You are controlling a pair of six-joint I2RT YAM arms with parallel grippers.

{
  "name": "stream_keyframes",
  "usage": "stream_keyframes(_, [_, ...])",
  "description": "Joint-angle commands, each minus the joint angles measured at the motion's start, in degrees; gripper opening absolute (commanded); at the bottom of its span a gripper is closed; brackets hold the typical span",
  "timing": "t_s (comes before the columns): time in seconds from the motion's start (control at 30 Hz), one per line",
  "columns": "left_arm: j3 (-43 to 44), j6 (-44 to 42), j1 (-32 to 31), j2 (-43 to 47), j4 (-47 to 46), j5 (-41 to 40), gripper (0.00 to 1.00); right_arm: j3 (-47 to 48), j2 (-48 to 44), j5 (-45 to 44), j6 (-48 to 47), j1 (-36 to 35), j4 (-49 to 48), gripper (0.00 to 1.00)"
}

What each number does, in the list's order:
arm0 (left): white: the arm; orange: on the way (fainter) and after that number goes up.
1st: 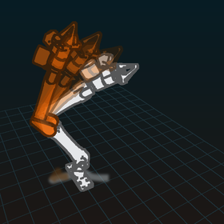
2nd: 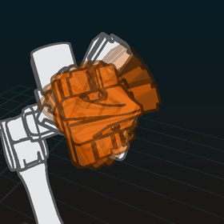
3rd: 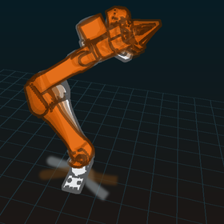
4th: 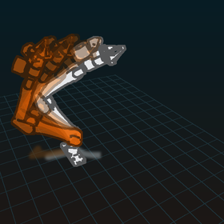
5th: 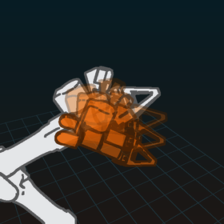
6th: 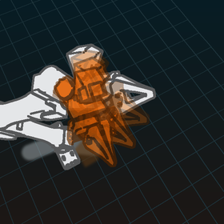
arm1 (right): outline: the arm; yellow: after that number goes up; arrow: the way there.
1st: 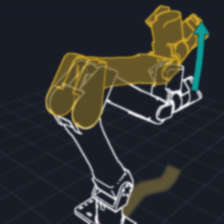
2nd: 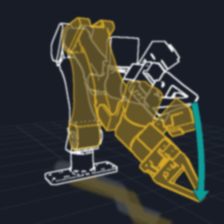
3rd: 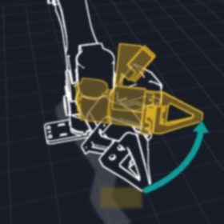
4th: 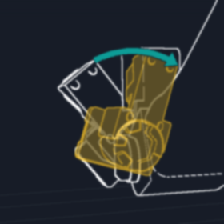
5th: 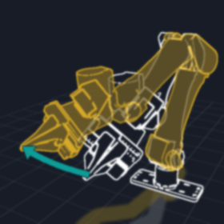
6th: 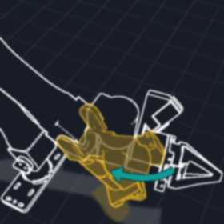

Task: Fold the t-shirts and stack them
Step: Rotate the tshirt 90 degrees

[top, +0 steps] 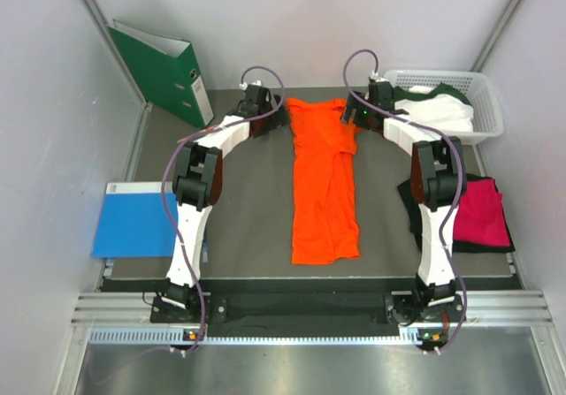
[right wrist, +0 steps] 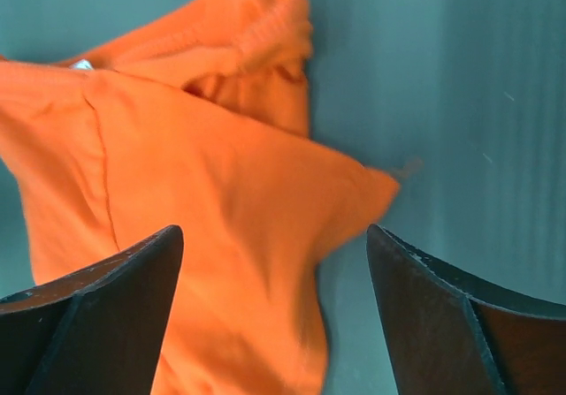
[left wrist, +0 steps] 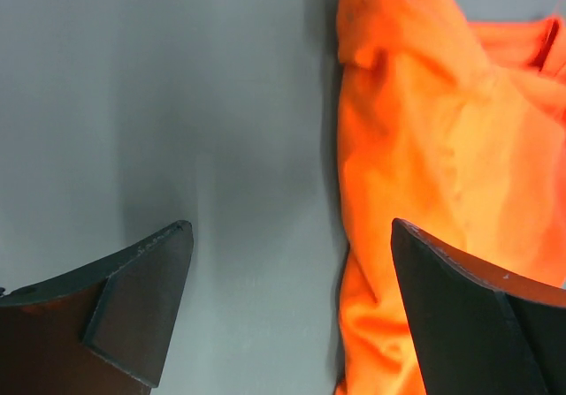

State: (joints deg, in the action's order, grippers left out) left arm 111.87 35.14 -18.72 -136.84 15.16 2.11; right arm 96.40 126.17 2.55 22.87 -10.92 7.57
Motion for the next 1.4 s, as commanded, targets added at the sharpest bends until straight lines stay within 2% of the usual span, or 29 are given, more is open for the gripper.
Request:
stream_keyframes(0.0, [3.7,3.71,1.49,-4.57,-3.38,5.27,0.97,5.98,4.34,1.67,0.86,1.25,-1.51,0.84])
stream_keyframes(0.13, [4.84,4.41,1.58,-6.33,-5.4,6.5,0.98,6.87,6.63,1.85,1.21,1.51,-1.16,0.82])
stream_keyframes(0.3, [14.85,4.15,1.58,-12.31,-1.62,6.5,0.98,6.43,6.2,2.03,1.65,1.51,-0.81,0.78])
stream_keyframes(0.33, [15.65,4.41,1.58,-12.84,-1.54,6.42,0.96,6.35,6.02,1.94,1.65,1.6,-0.81,0.73])
stream_keyframes(0.5, [16.88,5.47,1.67,-13.98,-4.17,7.21,0.92,6.61,6.11,1.94,1.47,1.6,0.42,0.68])
stream_keyframes(0.53, [17.32,5.64,1.67,-14.33,-4.0,7.29,0.9,6.61,6.19,1.94,1.39,1.51,0.6,0.57])
stream_keyframes(0.6, [19.25,5.73,1.67,-15.91,-3.82,7.21,0.84,6.08,6.28,2.02,1.74,1.51,0.69,0.42])
stream_keyframes(0.63, [19.87,6.0,1.67,-16.44,-3.56,7.21,0.81,5.82,6.28,1.94,1.74,1.43,0.6,0.29])
stream_keyframes(0.73, [21.97,6.61,1.76,-18.29,-4.17,6.51,0.68,4.68,5.58,1.5,2.09,1.51,0.78,0.13])
stream_keyframes(0.83, [25.65,7.23,1.67,-20.83,-3.73,6.42,0.53,3.01,4.44,-0.08,2.26,1.51,0.95,0.08])
stream_keyframes(0.93, [26.81,8.28,1.76,-22.51,-5.05,6.15,0.44,2.22,3.73,-1.23,2.35,1.51,1.3,0.07])
stream_keyframes(1.1, [27.43,9.51,1.67,-23.91,-7.6,5.98,0.4,1.07,2.86,-2.37,2.44,1.6,1.92,0.06])
stream_keyframes(1.17, [27.7,9.51,1.67,-24.09,-7.95,6.15,0.47,0.98,2.59,-3.76,2.35,1.6,2.01,0.06])
stream_keyframes(1.2, [27.7,9.51,1.67,-24.18,-8.3,6.24,0.57,0.9,2.68,-4.12,2.35,1.6,2.27,0.06])
stream_keyframes(1.27, [27.7,9.25,1.67,-24.36,-8.65,6.5,0.83,0.89,2.59,-4.57,2.44,1.69,2.36,0.06])
stream_keyframes(1.37, [27.87,8.37,1.67,-24.62,-8.92,6.5,0.98,0.46,2.24,-4.92,2.61,1.78,2.71,0.06])
